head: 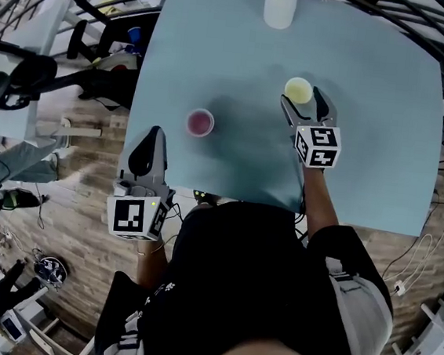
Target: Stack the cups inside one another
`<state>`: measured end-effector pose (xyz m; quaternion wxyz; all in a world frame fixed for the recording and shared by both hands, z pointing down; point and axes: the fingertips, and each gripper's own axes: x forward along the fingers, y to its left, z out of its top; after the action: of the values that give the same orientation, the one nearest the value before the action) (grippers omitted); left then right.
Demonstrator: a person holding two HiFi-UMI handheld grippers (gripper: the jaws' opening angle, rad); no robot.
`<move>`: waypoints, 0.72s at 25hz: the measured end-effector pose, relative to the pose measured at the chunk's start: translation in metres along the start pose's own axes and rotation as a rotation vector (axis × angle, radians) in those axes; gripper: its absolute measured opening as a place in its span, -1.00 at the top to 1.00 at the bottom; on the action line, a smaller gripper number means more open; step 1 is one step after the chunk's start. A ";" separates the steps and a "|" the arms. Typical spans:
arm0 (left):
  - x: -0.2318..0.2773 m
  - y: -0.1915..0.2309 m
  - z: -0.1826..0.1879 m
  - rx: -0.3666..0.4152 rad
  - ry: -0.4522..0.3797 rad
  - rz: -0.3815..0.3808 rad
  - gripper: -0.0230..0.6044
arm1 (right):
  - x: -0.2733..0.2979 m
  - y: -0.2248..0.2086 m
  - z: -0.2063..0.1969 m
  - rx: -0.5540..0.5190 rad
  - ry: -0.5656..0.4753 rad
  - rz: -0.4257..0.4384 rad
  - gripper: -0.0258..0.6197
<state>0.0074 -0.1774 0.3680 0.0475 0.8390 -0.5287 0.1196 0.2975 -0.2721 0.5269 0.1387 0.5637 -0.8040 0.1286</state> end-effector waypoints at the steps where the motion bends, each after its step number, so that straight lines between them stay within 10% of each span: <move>1: 0.000 0.000 0.000 0.001 0.001 0.002 0.96 | 0.002 -0.001 -0.001 -0.001 0.005 -0.002 -0.21; 18: -0.005 -0.004 -0.002 0.001 0.019 0.041 0.96 | 0.020 -0.007 -0.016 -0.015 0.048 0.027 -0.15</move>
<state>0.0085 -0.1713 0.3689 0.0495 0.8269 -0.5451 0.1288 0.2985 -0.2855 0.5496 0.1604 0.5485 -0.8090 0.1378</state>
